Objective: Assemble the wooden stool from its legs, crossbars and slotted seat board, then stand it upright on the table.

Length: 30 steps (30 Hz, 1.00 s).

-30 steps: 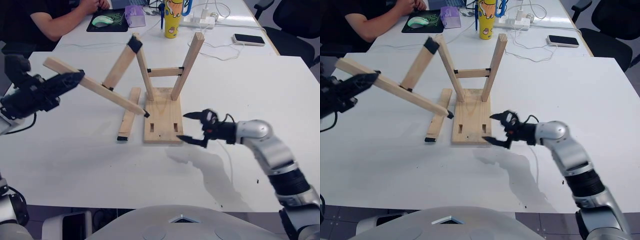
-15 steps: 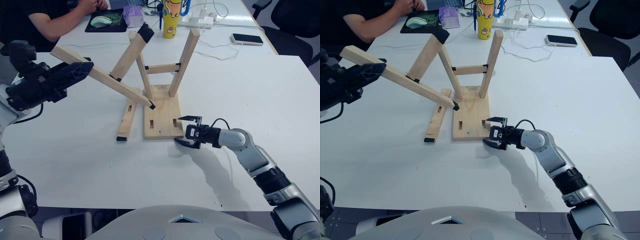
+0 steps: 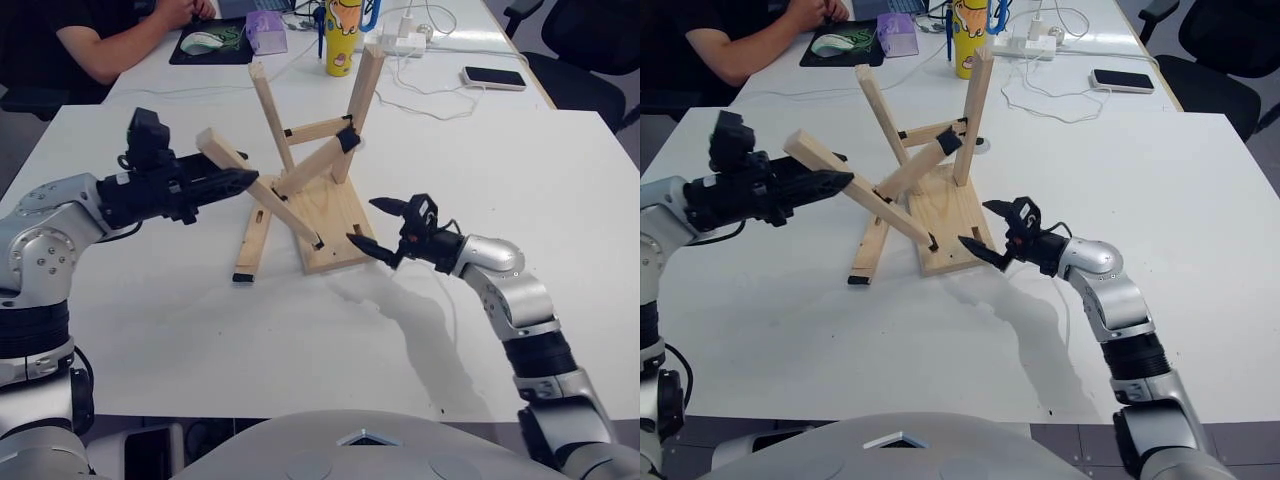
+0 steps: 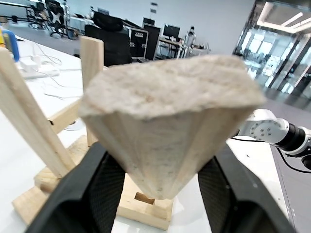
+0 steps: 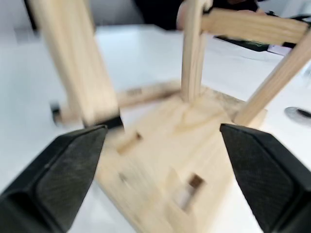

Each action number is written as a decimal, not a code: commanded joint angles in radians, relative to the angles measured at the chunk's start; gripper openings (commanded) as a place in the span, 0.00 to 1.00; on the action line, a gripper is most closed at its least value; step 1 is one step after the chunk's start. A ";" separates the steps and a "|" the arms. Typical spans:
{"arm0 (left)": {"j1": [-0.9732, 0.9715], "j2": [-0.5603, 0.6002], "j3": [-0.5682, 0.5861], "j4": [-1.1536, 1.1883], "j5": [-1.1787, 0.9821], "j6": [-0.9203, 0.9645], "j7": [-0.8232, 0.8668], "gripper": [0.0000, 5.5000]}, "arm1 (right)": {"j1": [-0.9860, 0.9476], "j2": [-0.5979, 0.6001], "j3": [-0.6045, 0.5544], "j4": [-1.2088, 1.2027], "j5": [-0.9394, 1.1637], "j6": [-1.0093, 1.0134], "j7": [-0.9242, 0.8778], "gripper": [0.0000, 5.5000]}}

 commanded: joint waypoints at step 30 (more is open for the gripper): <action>-0.126 -0.010 -0.108 0.110 0.216 -0.103 -0.148 0.38 | 0.109 0.240 0.058 0.173 -0.217 -0.001 -0.296 0.00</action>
